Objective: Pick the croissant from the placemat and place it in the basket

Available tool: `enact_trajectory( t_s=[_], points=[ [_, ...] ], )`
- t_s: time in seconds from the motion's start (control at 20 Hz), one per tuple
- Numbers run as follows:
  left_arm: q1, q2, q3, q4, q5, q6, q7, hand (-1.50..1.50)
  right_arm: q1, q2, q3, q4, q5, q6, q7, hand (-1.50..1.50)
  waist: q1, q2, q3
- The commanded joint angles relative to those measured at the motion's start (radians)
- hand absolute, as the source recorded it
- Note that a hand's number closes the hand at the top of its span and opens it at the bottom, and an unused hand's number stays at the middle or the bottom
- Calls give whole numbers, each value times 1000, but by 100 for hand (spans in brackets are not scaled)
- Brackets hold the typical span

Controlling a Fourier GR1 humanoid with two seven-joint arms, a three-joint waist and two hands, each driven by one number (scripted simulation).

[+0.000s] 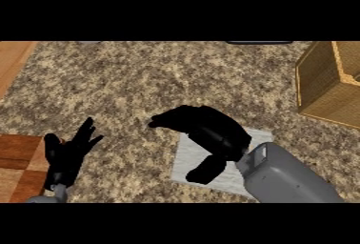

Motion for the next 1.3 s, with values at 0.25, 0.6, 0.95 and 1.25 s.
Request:
enact_trajectory(
  t_s=[0.25,0.6,0.95,1.25],
  points=[
    [128,23,-23,14,-11,-14,39,0,-299,-229,-112,-173,15,331,291,-150,-1,8,-8],
    [99,18,-27,-5,-28,22,83,0,-455,-346,-167,-117,-212,716,396,-150,-3,14,-8],
    [131,10,-36,-52,-27,24,103,0,-546,-380,-188,-80,-334,887,505,-150,5,15,-7],
    [106,26,-3,16,-22,-8,74,0,-426,-374,-170,-171,-340,839,507,-150,-7,21,-6]
  ],
)
